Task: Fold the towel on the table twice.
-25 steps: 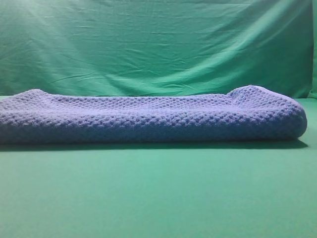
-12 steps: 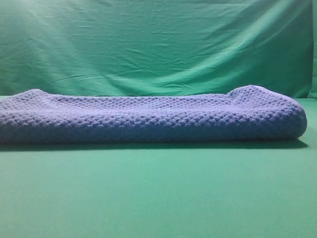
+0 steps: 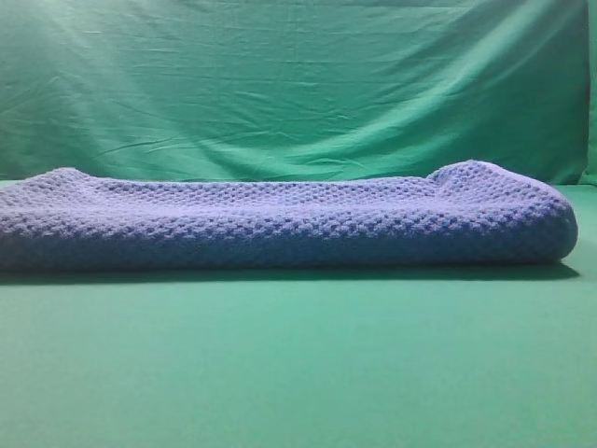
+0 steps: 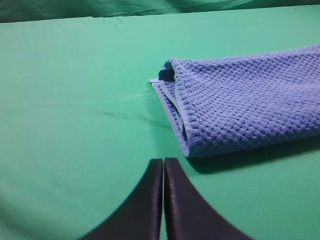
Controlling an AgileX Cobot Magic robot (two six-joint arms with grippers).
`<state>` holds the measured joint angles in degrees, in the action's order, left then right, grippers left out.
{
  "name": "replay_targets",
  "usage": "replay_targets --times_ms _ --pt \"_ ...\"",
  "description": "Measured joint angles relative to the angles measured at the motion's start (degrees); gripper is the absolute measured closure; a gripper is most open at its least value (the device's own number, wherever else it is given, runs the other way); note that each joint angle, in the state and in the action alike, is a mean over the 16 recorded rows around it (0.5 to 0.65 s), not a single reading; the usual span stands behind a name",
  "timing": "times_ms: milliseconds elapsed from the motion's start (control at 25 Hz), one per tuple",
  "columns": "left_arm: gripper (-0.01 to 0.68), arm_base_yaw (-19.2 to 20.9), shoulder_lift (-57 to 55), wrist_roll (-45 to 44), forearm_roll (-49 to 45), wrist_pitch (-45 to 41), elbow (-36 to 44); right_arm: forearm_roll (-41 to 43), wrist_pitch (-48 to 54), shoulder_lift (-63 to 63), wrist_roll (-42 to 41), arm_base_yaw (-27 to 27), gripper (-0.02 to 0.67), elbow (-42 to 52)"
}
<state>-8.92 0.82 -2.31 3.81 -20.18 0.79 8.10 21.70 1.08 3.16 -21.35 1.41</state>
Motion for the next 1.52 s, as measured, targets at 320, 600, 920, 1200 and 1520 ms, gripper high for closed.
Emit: replay_targets --times_ms 320,600,920,1200,1520 --pt "0.673 0.0 0.0 0.0 0.0 0.1 0.0 -0.1 -0.1 -0.3 0.0 7.7 0.649 0.0" --pt "0.673 0.0 0.0 0.0 0.0 0.2 0.0 -0.5 0.1 -1.1 0.3 14.1 0.649 0.0" --pt "0.673 0.0 0.0 0.0 0.0 0.2 0.0 -1.3 0.3 -1.7 1.6 16.2 0.649 0.0" --pt "0.673 0.0 0.0 0.0 0.0 0.2 0.0 -1.7 0.3 -1.7 2.7 16.4 0.649 0.0" --pt "0.673 0.4 0.0 0.0 0.0 0.2 0.0 -1.8 0.3 -1.7 2.9 16.4 0.649 0.0"
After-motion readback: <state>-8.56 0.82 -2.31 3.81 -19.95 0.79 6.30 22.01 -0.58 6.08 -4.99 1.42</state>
